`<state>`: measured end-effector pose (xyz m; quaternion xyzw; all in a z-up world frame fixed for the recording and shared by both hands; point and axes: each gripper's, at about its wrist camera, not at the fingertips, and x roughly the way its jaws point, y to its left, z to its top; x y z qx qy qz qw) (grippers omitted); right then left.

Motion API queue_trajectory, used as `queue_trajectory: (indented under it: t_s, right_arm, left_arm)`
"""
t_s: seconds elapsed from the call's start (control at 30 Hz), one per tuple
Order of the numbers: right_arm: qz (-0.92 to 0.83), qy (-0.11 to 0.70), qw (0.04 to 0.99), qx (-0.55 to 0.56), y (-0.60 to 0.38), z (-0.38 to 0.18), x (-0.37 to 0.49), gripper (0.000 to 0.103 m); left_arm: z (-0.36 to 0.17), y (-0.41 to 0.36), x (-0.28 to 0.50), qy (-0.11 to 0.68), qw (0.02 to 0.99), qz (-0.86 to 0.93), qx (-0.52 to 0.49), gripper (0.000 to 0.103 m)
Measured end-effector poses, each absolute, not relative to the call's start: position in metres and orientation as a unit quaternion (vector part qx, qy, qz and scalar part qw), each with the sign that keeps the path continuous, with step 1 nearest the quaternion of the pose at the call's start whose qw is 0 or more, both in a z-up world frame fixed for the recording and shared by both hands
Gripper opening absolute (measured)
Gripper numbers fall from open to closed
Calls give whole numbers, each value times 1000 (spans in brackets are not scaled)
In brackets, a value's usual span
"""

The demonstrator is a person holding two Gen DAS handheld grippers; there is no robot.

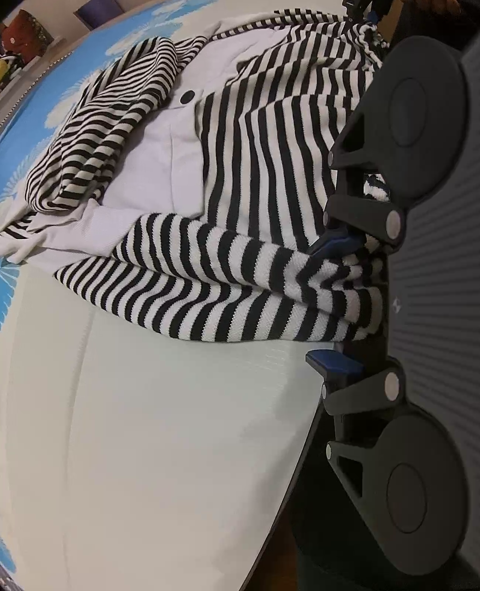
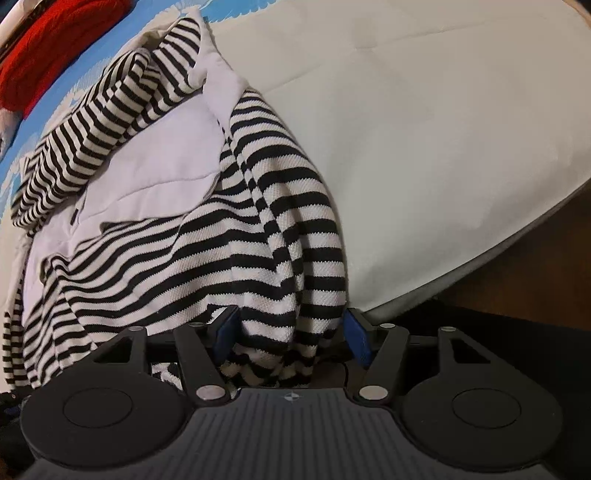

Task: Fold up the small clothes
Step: 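Pinch the striped side edges with both grippers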

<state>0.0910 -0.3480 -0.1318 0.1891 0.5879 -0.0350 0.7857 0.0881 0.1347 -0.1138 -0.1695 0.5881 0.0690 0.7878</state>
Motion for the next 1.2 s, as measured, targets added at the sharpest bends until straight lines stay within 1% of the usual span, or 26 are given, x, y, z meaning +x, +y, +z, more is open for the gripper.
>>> queue_trajectory:
  t_s: [0.07, 0.1, 0.13, 0.17, 0.2, 0.23, 0.27, 0.3, 0.33, 0.37, 0.4, 0.43, 0.57, 0.67, 0.7, 0.73, 0.8, 0.9, 1.0, 1.07, 1.1, 1.13, 1.2]
  right_arm:
    - [-35, 589, 786, 184, -347, -134, 92, 63]
    - [-36, 589, 786, 184, -347, -134, 92, 63]
    - [-36, 589, 786, 184, -347, -134, 92, 63]
    - [-36, 589, 786, 183, -347, -134, 92, 63]
    - [-35, 588, 787, 182, -346, -134, 92, 60]
    - [-33, 587, 788, 182, -345, -134, 92, 55]
    - [-30, 586, 789, 182, -344, -133, 92, 53]
    - [-26, 585, 789, 184, -343, -133, 92, 45]
    - [-22, 584, 790, 186, -343, -132, 92, 34]
    - [-15, 582, 791, 191, -343, -130, 91, 28]
    - [-11, 579, 792, 195, -343, -128, 91, 19]
    - [-7, 573, 794, 200, -344, -125, 90, 15]
    - [-5, 542, 808, 230, -354, -108, 85, 14]
    - [-13, 545, 807, 228, -358, -110, 86, 15]
    - [-16, 555, 801, 224, -356, -115, 87, 18]
    - [-17, 565, 795, 219, -354, -119, 88, 24]
    - [-16, 579, 789, 203, -348, -127, 90, 31]
    - [-13, 584, 793, 174, -340, -129, 92, 33]
    - [-13, 584, 794, 168, -338, -130, 93, 33]
    - [-12, 583, 795, 167, -339, -130, 93, 31]
    - [-11, 583, 796, 165, -339, -130, 92, 28]
    - [-10, 582, 797, 163, -337, -129, 92, 24]
    - [-4, 578, 800, 161, -337, -128, 92, 18]
  left_arm:
    - [-114, 134, 88, 586, 790, 70, -168, 56]
    - [-114, 133, 88, 585, 790, 68, -167, 52]
    - [-114, 133, 88, 584, 792, 64, -167, 45]
    - [-113, 132, 88, 584, 792, 59, -168, 42]
    - [-112, 131, 88, 583, 793, 55, -168, 34]
    - [-111, 131, 88, 582, 794, 50, -169, 23]
    - [-110, 131, 88, 580, 795, 44, -172, 19]
    - [-109, 130, 88, 579, 796, 40, -173, 13]
    - [-107, 130, 88, 577, 797, 36, -174, 10]
    - [-105, 130, 87, 575, 799, 33, -175, 9]
    - [-102, 130, 86, 571, 801, 30, -178, 9]
    - [-99, 131, 85, 565, 804, 27, -182, 9]
    - [-87, 131, 81, 548, 814, 16, -191, 9]
    - [-94, 132, 84, 563, 803, 22, -196, 11]
    - [-98, 131, 86, 572, 797, 25, -194, 13]
    - [-101, 131, 88, 578, 793, 26, -191, 14]
    - [-106, 129, 90, 585, 790, 27, -179, 17]
    - [-109, 127, 91, 588, 790, 30, -171, 17]
    - [-111, 128, 91, 589, 789, 31, -171, 18]
    - [-111, 127, 92, 590, 790, 30, -166, 18]
    - [-112, 126, 92, 590, 791, 29, -162, 18]
    - [-112, 125, 93, 590, 792, 28, -158, 17]
    - [-111, 122, 93, 588, 794, 21, -151, 12]
